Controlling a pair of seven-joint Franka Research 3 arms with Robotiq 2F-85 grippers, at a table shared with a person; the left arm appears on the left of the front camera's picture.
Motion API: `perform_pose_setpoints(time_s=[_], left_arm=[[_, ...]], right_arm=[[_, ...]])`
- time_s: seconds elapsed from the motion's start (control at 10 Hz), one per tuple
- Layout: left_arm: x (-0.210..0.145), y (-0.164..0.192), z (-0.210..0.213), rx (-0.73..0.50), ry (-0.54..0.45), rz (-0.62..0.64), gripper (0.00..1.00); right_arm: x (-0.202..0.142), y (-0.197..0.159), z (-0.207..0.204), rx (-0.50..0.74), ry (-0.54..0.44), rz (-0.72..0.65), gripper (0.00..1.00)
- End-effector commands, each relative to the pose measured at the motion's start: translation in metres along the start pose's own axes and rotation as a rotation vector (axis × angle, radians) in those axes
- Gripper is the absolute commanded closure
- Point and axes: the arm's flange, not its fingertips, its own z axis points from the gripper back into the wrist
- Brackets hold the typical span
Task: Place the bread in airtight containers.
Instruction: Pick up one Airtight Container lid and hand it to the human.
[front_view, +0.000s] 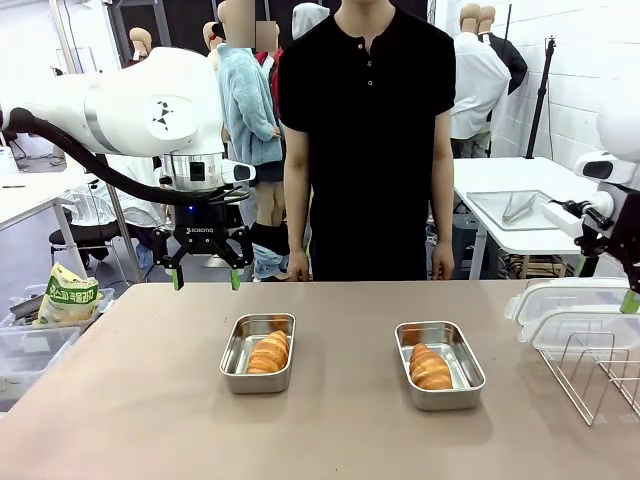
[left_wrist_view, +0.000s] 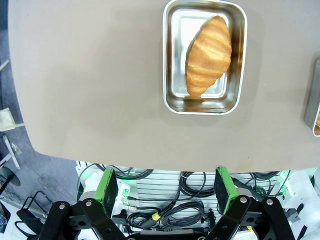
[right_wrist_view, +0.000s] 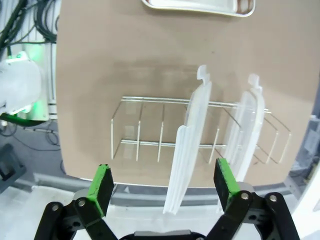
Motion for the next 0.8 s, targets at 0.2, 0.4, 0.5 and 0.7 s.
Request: perform_pose_setpoints(time_s=[0.2, 0.4, 0.5, 0.7], left_arm=[[-0.001, 0.002, 0.002, 0.002, 0.004, 0.002, 0.0], [-0.001, 0.002, 0.002, 0.002, 0.004, 0.002, 0.0], [-0.001, 0.002, 0.002, 0.002, 0.004, 0.002, 0.0], [-0.001, 0.002, 0.002, 0.002, 0.004, 0.002, 0.0]], right_arm=[[-0.015, 0.004, -0.028, -0.026, 0.004, 0.045, 0.0], [-0.028, -0.008, -0.034, -0.003, -0.003, 0.04, 0.0], [-0.036, -0.015, -0.036, 0.002, -0.002, 0.039, 0.0], [-0.045, -0.023, -0.041, 0.021, 0.007, 0.028, 0.0]])
